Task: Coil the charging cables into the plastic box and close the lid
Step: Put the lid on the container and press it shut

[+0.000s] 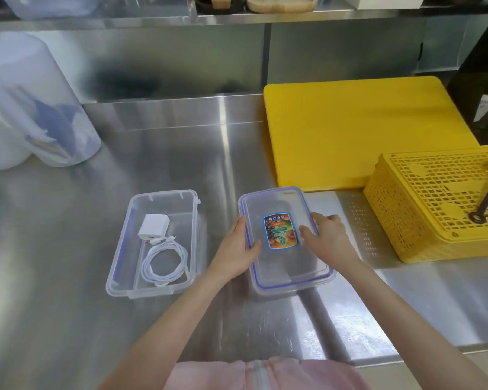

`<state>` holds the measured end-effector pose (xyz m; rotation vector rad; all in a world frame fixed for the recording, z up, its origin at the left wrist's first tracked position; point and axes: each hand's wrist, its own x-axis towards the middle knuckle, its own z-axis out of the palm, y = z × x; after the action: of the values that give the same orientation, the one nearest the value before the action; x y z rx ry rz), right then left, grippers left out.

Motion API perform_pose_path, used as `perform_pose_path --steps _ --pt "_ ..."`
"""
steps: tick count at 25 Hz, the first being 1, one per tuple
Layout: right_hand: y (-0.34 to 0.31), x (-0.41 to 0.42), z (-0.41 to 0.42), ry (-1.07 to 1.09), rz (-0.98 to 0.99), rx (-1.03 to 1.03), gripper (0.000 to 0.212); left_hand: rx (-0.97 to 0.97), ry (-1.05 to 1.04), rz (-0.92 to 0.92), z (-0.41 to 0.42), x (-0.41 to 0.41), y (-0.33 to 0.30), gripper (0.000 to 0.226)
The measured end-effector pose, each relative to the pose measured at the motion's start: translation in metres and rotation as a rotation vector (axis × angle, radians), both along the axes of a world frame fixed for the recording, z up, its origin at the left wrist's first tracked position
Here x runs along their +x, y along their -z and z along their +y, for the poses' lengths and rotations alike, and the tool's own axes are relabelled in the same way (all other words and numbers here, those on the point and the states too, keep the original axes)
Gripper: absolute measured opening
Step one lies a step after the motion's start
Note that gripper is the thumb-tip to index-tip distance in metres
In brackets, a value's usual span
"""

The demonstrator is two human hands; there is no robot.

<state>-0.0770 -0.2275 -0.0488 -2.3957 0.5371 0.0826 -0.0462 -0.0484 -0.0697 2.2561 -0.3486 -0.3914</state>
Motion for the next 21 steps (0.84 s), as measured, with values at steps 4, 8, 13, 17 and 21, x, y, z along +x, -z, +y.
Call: perform_pose_path --steps 4,8,13,17,21 --pt "-0.020 0.013 0.025 -0.082 -0.099 0.086 0.036 -0.025 -0.223 -0.013 0.031 0.011 -0.023 0.054" --pt "-0.032 0.022 0.058 -0.194 -0.199 0.228 0.029 -0.081 -0.420 -0.072 0.068 0.020 -0.044 0.045" --pt "-0.033 0.034 0.104 -0.270 -0.198 0.412 0.028 -0.070 -0.518 -0.092 0.120 0.025 -0.049 0.040" --pt "-0.027 0.036 0.141 -0.350 -0.140 0.468 0.028 -0.019 -0.557 -0.087 0.157 0.026 -0.044 0.044" --pt "-0.014 0.035 0.167 -0.399 -0.098 0.429 0.030 0.001 -0.553 -0.060 0.180 0.027 -0.035 0.045"
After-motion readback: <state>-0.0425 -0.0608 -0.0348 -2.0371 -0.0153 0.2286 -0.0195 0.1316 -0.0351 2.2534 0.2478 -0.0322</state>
